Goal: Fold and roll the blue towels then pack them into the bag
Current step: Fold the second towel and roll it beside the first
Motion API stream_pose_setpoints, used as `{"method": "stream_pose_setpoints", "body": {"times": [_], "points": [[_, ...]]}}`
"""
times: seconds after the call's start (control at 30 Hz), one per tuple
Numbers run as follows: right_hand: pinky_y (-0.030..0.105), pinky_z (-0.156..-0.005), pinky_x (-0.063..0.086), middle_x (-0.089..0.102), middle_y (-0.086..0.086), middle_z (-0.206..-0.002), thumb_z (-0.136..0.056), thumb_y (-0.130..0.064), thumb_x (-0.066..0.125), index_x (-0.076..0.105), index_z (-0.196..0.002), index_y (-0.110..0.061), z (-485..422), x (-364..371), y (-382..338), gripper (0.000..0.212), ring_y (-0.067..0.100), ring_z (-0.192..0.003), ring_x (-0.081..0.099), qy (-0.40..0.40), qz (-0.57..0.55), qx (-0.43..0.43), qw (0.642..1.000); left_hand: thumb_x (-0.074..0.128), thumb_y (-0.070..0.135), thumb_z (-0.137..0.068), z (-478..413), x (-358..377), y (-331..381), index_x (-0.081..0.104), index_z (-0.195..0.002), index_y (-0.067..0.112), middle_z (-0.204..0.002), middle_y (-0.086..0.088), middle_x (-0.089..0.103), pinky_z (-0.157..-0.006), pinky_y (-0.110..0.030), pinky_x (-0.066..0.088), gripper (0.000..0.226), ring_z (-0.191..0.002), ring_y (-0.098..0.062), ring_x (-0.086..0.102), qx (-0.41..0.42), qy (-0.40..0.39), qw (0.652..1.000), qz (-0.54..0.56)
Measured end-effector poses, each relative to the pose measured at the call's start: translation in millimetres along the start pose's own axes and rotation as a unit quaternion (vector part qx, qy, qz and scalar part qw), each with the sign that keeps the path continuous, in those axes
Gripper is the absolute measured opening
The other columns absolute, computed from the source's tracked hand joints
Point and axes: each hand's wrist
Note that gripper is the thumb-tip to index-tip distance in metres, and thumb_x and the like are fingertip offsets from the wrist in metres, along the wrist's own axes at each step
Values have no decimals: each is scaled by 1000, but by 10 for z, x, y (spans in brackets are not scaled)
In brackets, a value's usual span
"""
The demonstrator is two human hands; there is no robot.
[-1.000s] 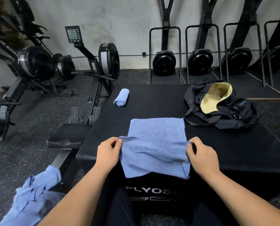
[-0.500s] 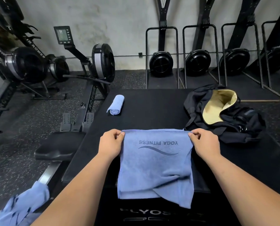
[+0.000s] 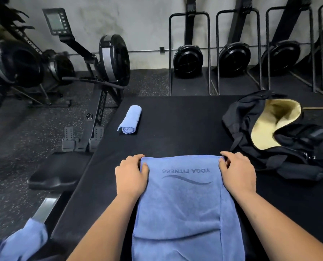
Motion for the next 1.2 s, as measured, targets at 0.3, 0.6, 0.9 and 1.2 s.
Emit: {"method": "stream_pose_setpoints", "body": {"times": [0.3, 0.6, 0.9, 1.2], "points": [[44, -84, 44, 55, 1, -102, -101, -33, 56, 68, -103, -28, -2, 4, -42, 13, 26, -97, 50, -9, 19, -3, 1000, 54, 40, -98, -16, 15, 4, 61, -102, 34, -98, 11, 58, -87, -41, 43, 10, -92, -18, 56, -3, 1, 1000, -17], [34, -77, 46, 72, -14, -87, -96, -26, 70, 72, -101, -34, 5, -140, 13, 9, 10, -84, 61, 6, -234, 33, 972, 75, 25, -92, -23, -93, -72, 73, -109, 41, -92, 22, 73, -83, -33, 56, 24, -76, -10, 65, -42, -25, 977, 210], [26, -86, 54, 79, 4, -97, -84, -5, 85, 73, -120, -22, -18, -563, 47, 41, 12, -84, 74, -97, -388, 102, 911, 81, 24, -94, -51, -562, 44, 80, -95, 14, -85, -3, 78, -66, -25, 54, 10, -72, -11, 66, -96, -125, 929, 335], [34, -78, 53, 77, -1, -75, -82, -17, 89, 78, -86, -23, -3, -1228, -235, 13, 13, -68, 66, -52, -312, 40, 948, 85, 20, -89, 127, -1299, 294, 81, -97, 18, -81, 7, 76, -72, -24, 50, 8, -73, -5, 63, -60, -131, 925, 351]]}}
Point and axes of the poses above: each hand's wrist, its own z-axis away from the middle knuckle, its own x-axis out of the palm, y = z × x
